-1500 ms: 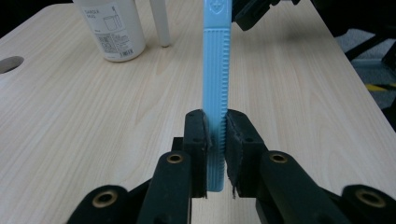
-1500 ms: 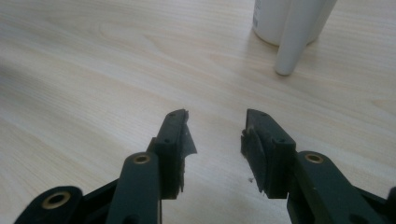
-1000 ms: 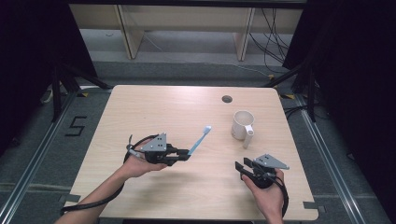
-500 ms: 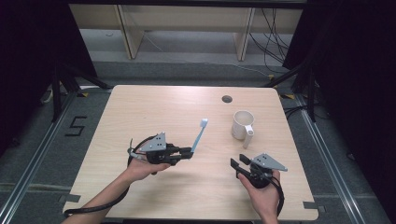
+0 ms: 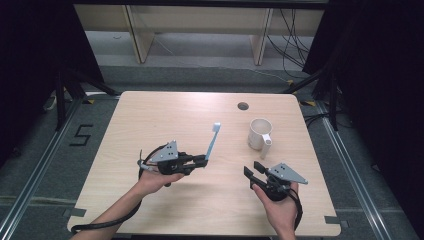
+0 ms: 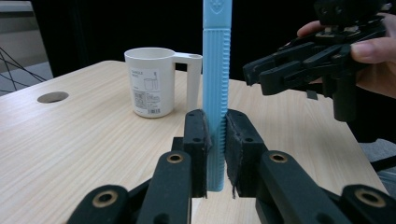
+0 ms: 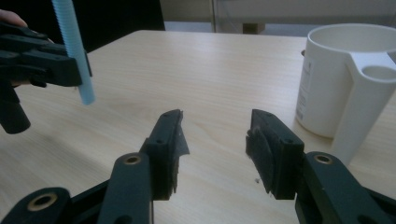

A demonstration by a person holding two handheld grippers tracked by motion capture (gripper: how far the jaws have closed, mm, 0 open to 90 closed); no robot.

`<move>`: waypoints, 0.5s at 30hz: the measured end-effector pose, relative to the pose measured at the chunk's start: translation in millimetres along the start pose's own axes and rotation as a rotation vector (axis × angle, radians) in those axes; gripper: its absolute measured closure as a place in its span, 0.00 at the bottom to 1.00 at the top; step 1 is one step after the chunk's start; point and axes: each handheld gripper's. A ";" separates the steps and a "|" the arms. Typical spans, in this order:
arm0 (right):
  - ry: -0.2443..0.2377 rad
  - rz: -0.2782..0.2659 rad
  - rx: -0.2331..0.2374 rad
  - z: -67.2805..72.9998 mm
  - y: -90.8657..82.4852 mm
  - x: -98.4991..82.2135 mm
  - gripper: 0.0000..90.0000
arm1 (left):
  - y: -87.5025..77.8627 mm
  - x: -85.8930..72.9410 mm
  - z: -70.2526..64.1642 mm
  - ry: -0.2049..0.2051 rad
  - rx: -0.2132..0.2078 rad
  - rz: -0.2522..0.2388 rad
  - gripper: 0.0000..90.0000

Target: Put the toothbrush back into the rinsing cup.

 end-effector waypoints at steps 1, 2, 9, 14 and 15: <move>0.000 0.000 0.000 0.0 0.0 0.0 0.61 | 0.3 0.3 0.3 -0.001 0.005 -0.004 0.87; -0.006 -0.003 -0.001 1.2 0.1 2.0 0.61 | 0.6 0.5 0.9 0.001 0.009 -0.005 0.87; -0.036 -0.054 0.021 11.1 5.0 14.6 0.61 | 6.9 0.2 1.0 -0.014 0.034 -0.015 0.87; -0.035 -0.091 0.047 22.1 7.7 25.5 0.61 | 10.4 -0.8 -0.5 -0.023 0.048 -0.016 0.87; -0.030 -0.096 0.047 25.0 8.1 28.1 0.61 | 11.8 -1.4 -1.2 -0.032 0.048 -0.024 0.87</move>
Point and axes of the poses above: each handheld gripper's, and its own axes: y roughly forward along the jaws, x roughly out of its top, z roughly to its left, and after that the axes turned 7 degrees about -x, right-handed
